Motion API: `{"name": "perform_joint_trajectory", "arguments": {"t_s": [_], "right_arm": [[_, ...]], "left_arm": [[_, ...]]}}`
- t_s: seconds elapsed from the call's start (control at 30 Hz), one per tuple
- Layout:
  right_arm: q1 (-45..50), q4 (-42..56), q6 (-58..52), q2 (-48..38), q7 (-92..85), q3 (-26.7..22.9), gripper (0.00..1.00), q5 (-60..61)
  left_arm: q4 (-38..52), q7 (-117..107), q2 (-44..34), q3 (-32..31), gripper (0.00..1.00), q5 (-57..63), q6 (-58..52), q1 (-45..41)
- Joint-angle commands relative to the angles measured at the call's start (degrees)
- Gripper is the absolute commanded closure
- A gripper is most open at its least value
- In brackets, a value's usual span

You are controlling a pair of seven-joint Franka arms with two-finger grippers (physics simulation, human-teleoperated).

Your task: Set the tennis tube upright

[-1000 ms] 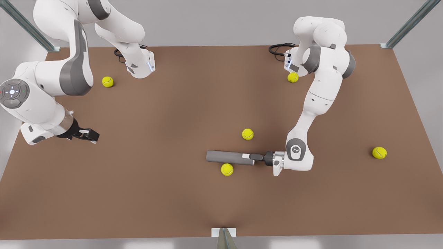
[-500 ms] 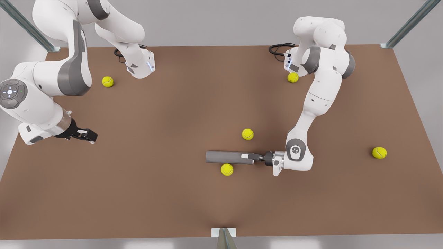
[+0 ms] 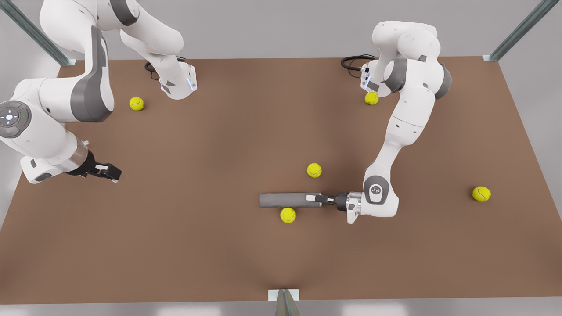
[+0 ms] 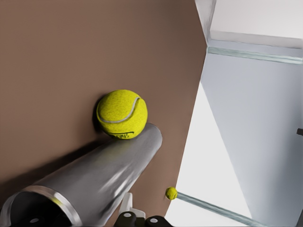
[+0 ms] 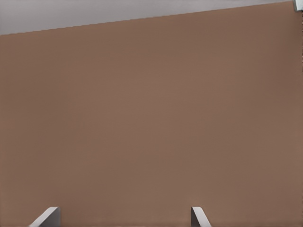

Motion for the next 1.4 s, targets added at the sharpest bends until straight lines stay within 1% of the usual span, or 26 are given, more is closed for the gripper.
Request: {"name": "perform_joint_trajectory", "arguments": {"t_s": [0.0, 0.07, 0.23, 0.57, 0.83, 0.9, 1.37], "right_arm": [[0.0, 0.0, 0.0, 0.0, 0.0, 0.0, 0.0, 0.1], [-0.4, 0.1, 0.1, 0.0, 0.1, 0.0, 0.0, 0.0], [-0.4, 0.1, 0.1, 0.0, 0.1, 0.0, 0.0, -0.1], [-0.4, 0.1, 0.1, 0.0, 0.1, 0.0, 0.0, 0.0], [-0.4, 0.0, 0.0, 0.0, 0.1, 0.0, 0.0, 0.1], [-0.4, 0.1, 0.0, 0.0, 0.1, 0.0, 0.0, 0.1], [-0.1, 0.1, 0.3, 0.0, 0.2, 0.1, 0.0, 0.1]], "left_arm": [[0.0, 0.1, 0.0, 0.0, 0.67, 0.2, -0.1, 0.0], [0.0, -0.1, -0.1, 0.0, 0.7, 0.8, -0.1, 0.0], [0.0, -0.1, -0.5, 0.0, 0.73, 0.9, -0.1, 0.0], [-0.3, -0.5, -2.5, 0.3, 0.73, 2.5, -0.4, 0.0], [-0.4, -2.1, -4.5, 0.8, 0.77, 4.6, -2.0, 0.1], [-0.4, -4.3, -5.4, 0.9, 0.77, 7.6, -2.3, 0.1], [-0.4, -4.6, -7.8, 3.0, 0.79, 8.2, -7.4, 0.2]]}}
